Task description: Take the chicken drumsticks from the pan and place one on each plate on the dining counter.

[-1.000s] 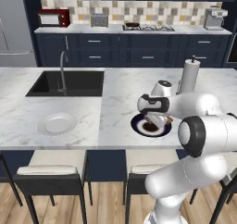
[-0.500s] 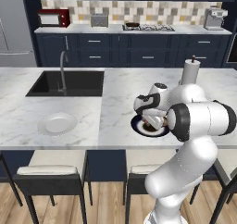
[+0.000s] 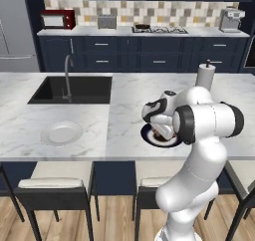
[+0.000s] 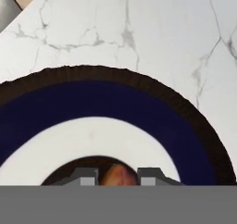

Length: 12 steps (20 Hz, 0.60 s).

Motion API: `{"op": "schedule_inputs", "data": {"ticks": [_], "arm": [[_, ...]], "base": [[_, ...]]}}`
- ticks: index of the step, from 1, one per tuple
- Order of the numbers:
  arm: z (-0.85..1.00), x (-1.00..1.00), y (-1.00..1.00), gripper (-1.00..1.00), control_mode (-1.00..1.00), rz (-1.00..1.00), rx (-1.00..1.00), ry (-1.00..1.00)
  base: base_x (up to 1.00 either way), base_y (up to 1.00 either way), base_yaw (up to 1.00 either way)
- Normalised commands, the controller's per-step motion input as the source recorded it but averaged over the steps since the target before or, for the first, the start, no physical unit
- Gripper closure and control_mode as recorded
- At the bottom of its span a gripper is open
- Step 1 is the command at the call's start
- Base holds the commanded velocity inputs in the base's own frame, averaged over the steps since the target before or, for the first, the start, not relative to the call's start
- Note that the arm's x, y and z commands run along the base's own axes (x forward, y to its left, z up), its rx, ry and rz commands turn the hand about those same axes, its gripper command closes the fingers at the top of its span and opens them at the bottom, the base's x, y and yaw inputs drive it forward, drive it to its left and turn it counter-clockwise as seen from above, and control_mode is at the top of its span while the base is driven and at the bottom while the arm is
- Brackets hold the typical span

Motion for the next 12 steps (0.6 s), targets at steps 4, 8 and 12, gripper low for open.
{"op": "schedule_inputs", "data": {"ticks": [4, 8, 12], "arm": [[-0.13, 0.0, 0.0, 1.0, -1.0, 0.0, 0.0, 0.0], [-0.11, 0.04, 0.0, -1.0, -1.0, -0.01, 0.0, 0.0], [-0.05, 0.03, 0.0, -1.0, -1.0, 0.0, 0.0, 0.0]], "base": [[0.0, 0.0, 0.0], [0.0, 0.0, 0.0], [0.0, 0.0, 0.0]]}}
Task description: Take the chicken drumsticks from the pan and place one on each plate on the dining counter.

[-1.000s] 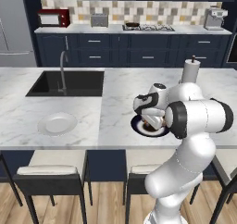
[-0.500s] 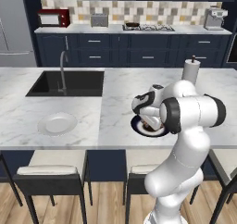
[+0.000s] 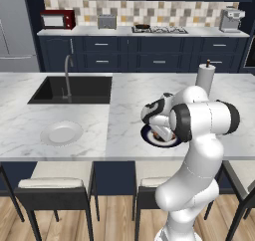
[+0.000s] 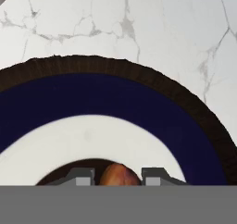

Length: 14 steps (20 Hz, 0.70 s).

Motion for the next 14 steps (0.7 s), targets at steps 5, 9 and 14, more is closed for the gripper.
{"op": "schedule_inputs", "data": {"ticks": [5, 9, 14], "arm": [[0.0, 0.09, 0.0, -1.0, -1.0, 0.0, 0.0, 0.0], [0.02, 0.07, 0.0, -1.0, -1.0, 0.0, 0.0, 0.0], [0.23, -0.03, 0.06, -1.0, -1.0, 0.0, -0.01, 0.0]], "base": [[0.0, 0.0, 0.0], [0.0, 0.0, 0.0], [0.0, 0.0, 0.0]]}}
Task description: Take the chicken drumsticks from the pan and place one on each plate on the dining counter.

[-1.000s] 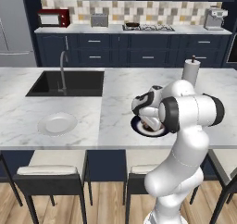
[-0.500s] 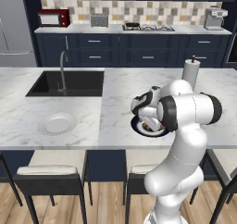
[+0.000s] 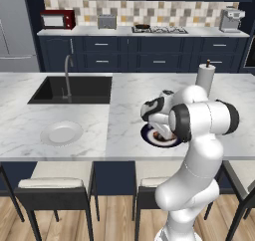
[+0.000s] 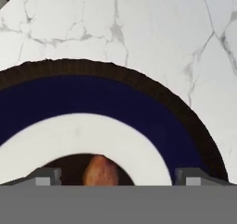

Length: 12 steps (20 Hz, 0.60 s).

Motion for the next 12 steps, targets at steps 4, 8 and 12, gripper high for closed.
{"op": "schedule_inputs", "data": {"ticks": [4, 8, 12], "arm": [[0.31, -0.13, 0.05, -1.0, -1.0, 0.0, -0.03, 0.0], [0.31, -0.25, 0.06, -1.0, -1.0, -0.02, -0.03, 0.0], [0.16, -0.67, -0.03, -1.0, -1.0, -0.1, 0.01, -0.03]], "base": [[0.0, 0.0, 0.0], [0.0, 0.0, 0.0], [0.0, 0.0, 0.0]]}}
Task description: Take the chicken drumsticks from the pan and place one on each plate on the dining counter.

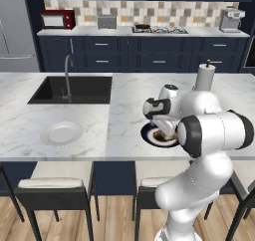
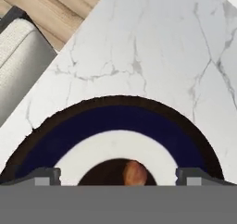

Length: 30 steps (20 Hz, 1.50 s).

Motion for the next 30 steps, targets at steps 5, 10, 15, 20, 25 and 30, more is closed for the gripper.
{"op": "schedule_inputs", "data": {"ticks": [5, 10, 15, 20, 25, 30], "arm": [[0.04, -0.89, -0.17, -1.0, -1.0, -0.18, 0.1, -0.04], [0.05, -0.99, -0.11, -1.0, -1.0, 0.28, 0.0, -0.15], [0.12, -0.91, -0.06, -1.0, -1.0, 0.54, -0.08, -0.15], [0.23, -0.65, -0.06, -1.0, -1.0, 0.4, -0.07, -0.1], [0.34, -0.33, -0.02, -1.0, -1.0, -0.64, 0.02, 0.0], [0.29, -0.39, -0.01, -1.0, -1.0, -0.87, 0.09, 0.0]], "base": [[0.0, 0.0, 0.0], [0.0, 0.0, 0.0], [0.0, 0.0, 0.0], [0.0, 0.0, 0.0], [0.0, 0.0, 0.0], [0.0, 0.0, 0.0]]}}
